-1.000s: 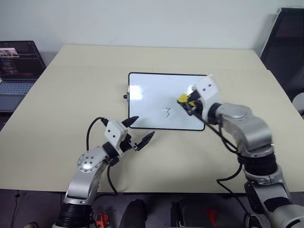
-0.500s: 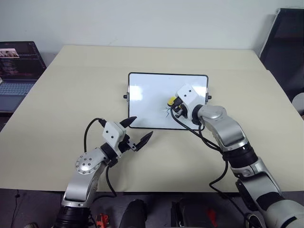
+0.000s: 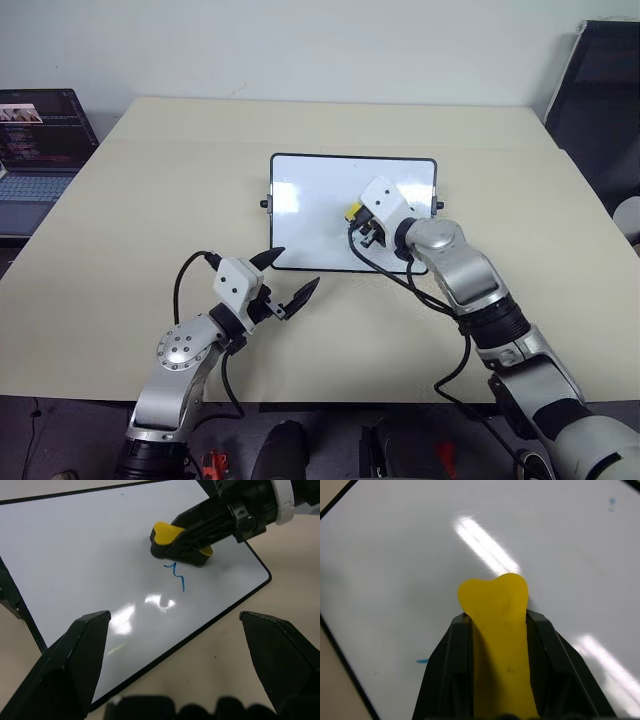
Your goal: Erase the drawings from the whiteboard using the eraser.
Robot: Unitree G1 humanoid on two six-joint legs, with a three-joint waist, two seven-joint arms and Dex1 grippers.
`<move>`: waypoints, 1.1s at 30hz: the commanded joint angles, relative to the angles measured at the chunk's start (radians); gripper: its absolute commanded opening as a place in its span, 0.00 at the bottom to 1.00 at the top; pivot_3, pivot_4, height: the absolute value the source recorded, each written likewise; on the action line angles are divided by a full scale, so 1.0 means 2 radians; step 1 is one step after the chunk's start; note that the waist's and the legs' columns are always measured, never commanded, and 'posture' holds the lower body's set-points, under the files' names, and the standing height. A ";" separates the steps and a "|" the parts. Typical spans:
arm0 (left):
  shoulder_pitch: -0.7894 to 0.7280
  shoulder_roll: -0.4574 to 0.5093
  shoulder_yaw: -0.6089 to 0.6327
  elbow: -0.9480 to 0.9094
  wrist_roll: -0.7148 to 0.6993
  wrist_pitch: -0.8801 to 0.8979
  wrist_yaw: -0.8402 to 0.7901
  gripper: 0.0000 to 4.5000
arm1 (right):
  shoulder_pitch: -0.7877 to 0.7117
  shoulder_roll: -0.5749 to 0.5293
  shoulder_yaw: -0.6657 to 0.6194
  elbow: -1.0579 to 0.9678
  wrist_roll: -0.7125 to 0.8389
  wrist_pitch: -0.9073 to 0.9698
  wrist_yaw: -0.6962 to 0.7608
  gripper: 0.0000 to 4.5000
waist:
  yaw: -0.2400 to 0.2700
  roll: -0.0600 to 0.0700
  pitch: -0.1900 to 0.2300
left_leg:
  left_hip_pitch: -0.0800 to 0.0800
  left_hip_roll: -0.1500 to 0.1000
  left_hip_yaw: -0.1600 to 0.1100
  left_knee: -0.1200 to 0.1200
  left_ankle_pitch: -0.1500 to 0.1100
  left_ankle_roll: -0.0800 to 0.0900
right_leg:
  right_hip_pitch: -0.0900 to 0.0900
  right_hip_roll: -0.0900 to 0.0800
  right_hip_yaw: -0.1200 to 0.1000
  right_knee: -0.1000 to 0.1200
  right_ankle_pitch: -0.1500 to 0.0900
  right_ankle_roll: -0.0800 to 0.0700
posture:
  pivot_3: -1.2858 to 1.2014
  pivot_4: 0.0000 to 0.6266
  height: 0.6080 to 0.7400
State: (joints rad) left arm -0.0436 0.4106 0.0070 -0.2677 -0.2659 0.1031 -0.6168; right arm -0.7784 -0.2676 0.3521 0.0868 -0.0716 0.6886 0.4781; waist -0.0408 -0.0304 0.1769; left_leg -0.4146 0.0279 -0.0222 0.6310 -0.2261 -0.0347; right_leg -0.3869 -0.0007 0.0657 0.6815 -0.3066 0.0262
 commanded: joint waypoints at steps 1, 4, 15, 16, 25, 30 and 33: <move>0.002 0.004 0.009 -0.026 0.000 0.001 0.008 1.00 | 0.029 -0.019 0.029 -0.006 -0.014 0.029 0.024 0.24 | 0.000 0.000 0.000 | 0.000 0.000 0.000 0.000 0.000 0.000 | 0.000 0.000 0.000 0.000 0.000 0.000 | 0.52 0.24 1.00; 0.001 0.004 0.007 -0.029 0.001 0.003 0.012 1.00 | 0.052 -0.032 0.043 -0.021 -0.019 0.041 0.034 0.24 | 0.000 0.000 0.000 | 0.001 0.000 0.000 0.000 0.000 0.000 | 0.001 0.000 0.000 0.000 0.000 0.000 | 0.52 0.24 1.00; -0.011 -0.001 -0.002 -0.031 0.001 0.011 0.019 1.00 | 0.058 -0.040 0.017 -0.020 -0.021 0.051 0.025 0.24 | 0.001 0.000 0.000 | 0.008 0.000 0.000 0.000 0.001 0.001 | 0.008 0.000 0.000 -0.001 -0.001 0.002 | 0.52 0.24 1.00; -0.013 -0.001 -0.002 -0.030 0.000 0.012 0.018 1.00 | 0.051 -0.038 0.012 -0.012 -0.021 0.046 0.020 0.24 | 0.001 0.000 0.000 | 0.008 0.000 0.000 0.000 0.001 0.001 | 0.008 0.000 0.000 -0.001 -0.001 0.002 | 0.52 0.24 1.00; -0.020 -0.001 -0.006 -0.027 -0.001 0.014 0.014 1.00 | 0.001 -0.016 -0.030 0.056 -0.024 0.000 -0.032 0.24 | 0.001 0.000 0.000 | 0.008 0.000 0.000 0.000 0.002 0.001 | 0.008 0.000 0.001 -0.001 0.000 0.003 | 0.52 0.24 1.00; -0.016 0.001 -0.004 -0.028 -0.002 0.013 0.013 1.00 | -0.005 -0.015 -0.034 0.067 -0.026 -0.011 -0.040 0.24 | 0.001 0.000 0.000 | 0.008 0.000 0.000 0.000 0.002 0.001 | 0.008 0.000 0.001 -0.001 0.000 0.003 | 0.52 0.24 1.00; -0.014 0.000 -0.004 -0.028 -0.002 0.011 0.013 1.00 | 0.001 -0.015 -0.028 0.061 -0.025 -0.009 -0.034 0.24 | 0.001 0.000 0.000 | 0.008 0.000 0.000 0.000 0.002 0.001 | 0.008 0.000 0.001 -0.001 0.000 0.003 | 0.52 0.24 1.00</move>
State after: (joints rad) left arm -0.0713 0.4090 -0.0050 -0.2812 -0.2639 0.1419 -0.5835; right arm -0.7811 -0.2847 0.3174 0.1700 -0.0962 0.6500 0.4312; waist -0.0395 -0.0313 0.1762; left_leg -0.3988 0.0276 -0.0217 0.6313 -0.2212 -0.0329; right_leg -0.3712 -0.0006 0.0684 0.6802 -0.3073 0.0325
